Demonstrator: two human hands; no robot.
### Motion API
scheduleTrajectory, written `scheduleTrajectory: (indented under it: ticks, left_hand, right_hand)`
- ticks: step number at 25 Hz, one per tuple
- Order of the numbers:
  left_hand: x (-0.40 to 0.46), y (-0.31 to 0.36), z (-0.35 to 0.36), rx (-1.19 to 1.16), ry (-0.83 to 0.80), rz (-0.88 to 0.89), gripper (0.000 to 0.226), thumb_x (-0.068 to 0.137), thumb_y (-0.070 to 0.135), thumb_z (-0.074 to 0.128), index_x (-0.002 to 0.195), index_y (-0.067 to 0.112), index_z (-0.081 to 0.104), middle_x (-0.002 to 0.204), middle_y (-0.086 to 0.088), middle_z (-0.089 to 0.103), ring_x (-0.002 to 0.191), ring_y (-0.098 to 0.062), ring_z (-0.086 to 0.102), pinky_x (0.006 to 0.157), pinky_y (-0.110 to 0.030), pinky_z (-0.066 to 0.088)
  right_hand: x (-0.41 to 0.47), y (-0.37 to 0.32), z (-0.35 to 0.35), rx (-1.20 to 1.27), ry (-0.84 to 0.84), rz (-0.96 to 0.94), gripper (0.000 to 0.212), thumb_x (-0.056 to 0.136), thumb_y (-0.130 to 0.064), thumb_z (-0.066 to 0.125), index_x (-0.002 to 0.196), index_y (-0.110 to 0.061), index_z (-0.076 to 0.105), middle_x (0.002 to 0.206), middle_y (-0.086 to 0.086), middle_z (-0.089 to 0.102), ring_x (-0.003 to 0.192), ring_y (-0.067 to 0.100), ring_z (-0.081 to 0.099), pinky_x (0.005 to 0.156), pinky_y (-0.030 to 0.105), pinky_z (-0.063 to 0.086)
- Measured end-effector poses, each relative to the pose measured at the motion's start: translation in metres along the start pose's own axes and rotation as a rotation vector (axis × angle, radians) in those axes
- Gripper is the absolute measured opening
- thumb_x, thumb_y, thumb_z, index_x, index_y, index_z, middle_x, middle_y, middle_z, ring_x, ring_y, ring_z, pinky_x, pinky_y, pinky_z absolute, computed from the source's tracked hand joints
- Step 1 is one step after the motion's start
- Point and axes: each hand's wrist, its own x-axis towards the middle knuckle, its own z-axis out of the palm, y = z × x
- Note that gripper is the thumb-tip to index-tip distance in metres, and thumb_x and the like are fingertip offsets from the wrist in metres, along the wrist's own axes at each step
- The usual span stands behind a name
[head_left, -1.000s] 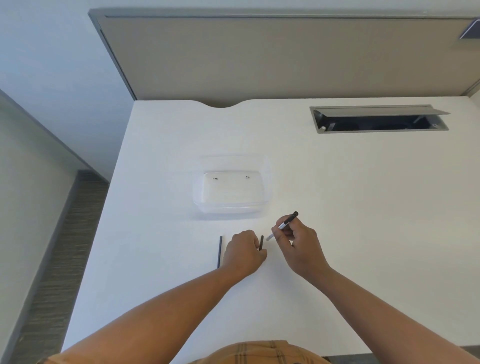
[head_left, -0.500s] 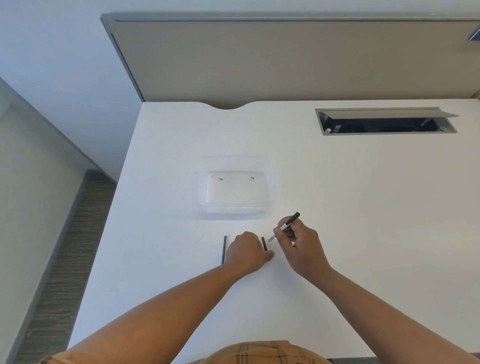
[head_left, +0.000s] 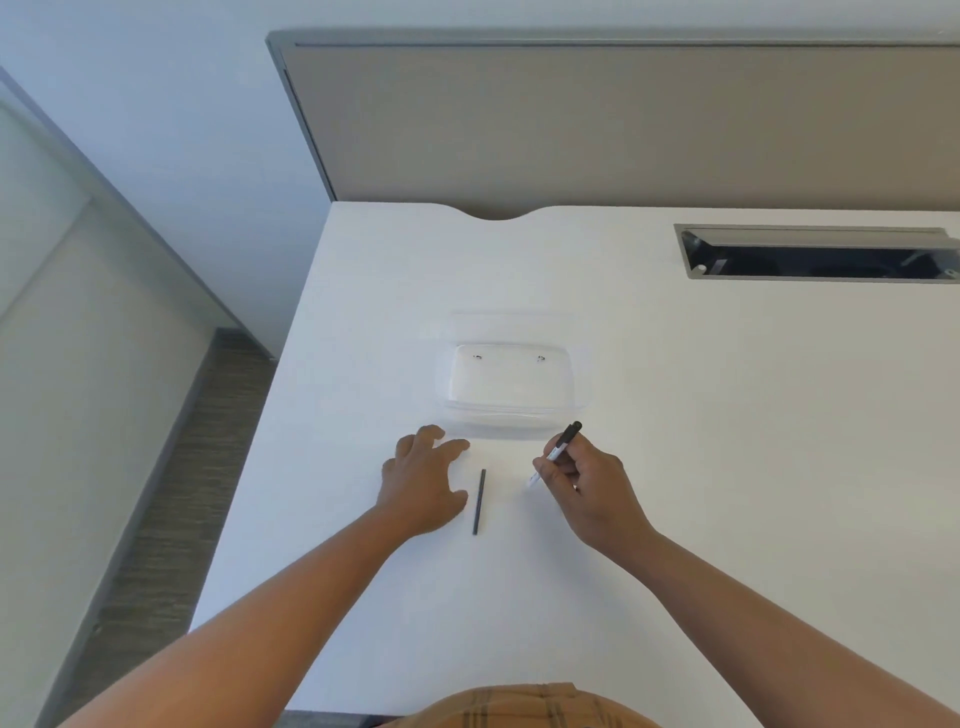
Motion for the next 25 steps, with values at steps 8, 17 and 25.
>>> scheduleTrajectory:
  ticks: [8, 17, 25]
  left_hand:
    - [-0.001, -0.014, 0.005, 0.174, -0.23, 0.026, 0.119, 0.069, 0.044, 0.086, 0.158, 0.04, 0.007, 0.169, -0.001, -0.016, 0.153, -0.037, -0.015, 0.12, -0.058, 0.015]
    - [0.0, -0.016, 0.007, 0.143, -0.194, 0.017, 0.12, 0.066, 0.042, 0.089, 0.158, 0.041, 0.013, 0.169, 0.001, -0.01, 0.153, -0.035, -0.012, 0.12, -0.058, 0.015]
    - [0.001, -0.015, 0.006, 0.133, -0.192, 0.008, 0.12, 0.064, 0.042, 0.09, 0.158, 0.042, 0.014, 0.169, 0.002, -0.009, 0.153, -0.034, -0.011, 0.12, -0.058, 0.017]
  right_hand:
    - [0.011, -0.013, 0.017, -0.138, -0.099, -0.074, 0.017, 0.103, -0.029, 0.051, 0.092, -0.017, 0.049, 0.075, 0.011, 0.064, 0.069, 0.033, 0.06, 0.07, 0.047, 0.051]
    - [0.007, -0.005, 0.021, -0.18, -0.144, -0.027, 0.014, 0.102, -0.02, 0.055, 0.09, -0.017, 0.051, 0.066, -0.003, 0.056, 0.057, 0.015, 0.044, 0.06, 0.031, 0.04]
    - [0.009, -0.004, 0.021, -0.19, -0.124, -0.013, 0.013, 0.102, -0.02, 0.053, 0.091, -0.013, 0.053, 0.073, 0.012, 0.063, 0.062, 0.03, 0.05, 0.062, 0.038, 0.045]
